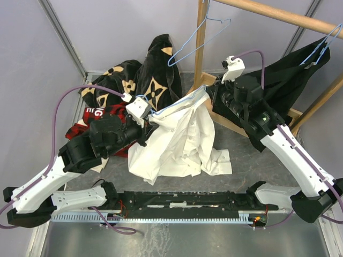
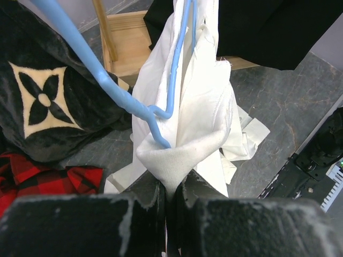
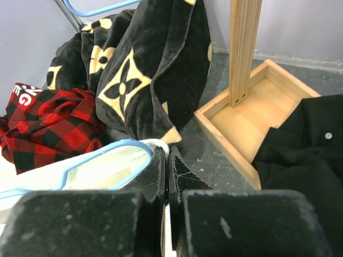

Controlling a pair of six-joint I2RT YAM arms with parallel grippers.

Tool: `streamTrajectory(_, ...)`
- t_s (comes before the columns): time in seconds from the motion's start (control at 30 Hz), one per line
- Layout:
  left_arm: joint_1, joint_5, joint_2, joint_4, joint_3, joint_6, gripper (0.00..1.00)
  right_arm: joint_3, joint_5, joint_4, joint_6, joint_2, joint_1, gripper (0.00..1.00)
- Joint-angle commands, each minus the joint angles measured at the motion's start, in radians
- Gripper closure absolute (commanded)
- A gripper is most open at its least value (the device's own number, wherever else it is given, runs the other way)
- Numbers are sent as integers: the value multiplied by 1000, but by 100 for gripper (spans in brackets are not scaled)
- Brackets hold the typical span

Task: Place the shirt on the hanger
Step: Hang the shirt on the hanger.

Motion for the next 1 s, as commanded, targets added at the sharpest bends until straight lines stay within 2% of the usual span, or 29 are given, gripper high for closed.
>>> streamTrajectory(0.0,0,11,-78,-94,41,8,97,57,488,0,-228,21,-155,100)
streamTrajectory(0.4,0,-16,-59,-161,59,41,97,117,505,73,-519,4,-181,100)
streamTrajectory(0.73,0,-39,-11,-236,79,85,97,183,569,51,-704,7,-181,100)
streamTrajectory(0.9,1,-39,0,-249,71,94,97,224,432,-15,-641,-26,-181,100)
streamTrajectory(0.97,0,-43,16,-257,71,95,97,244,325,-49,-621,-41,-180,100)
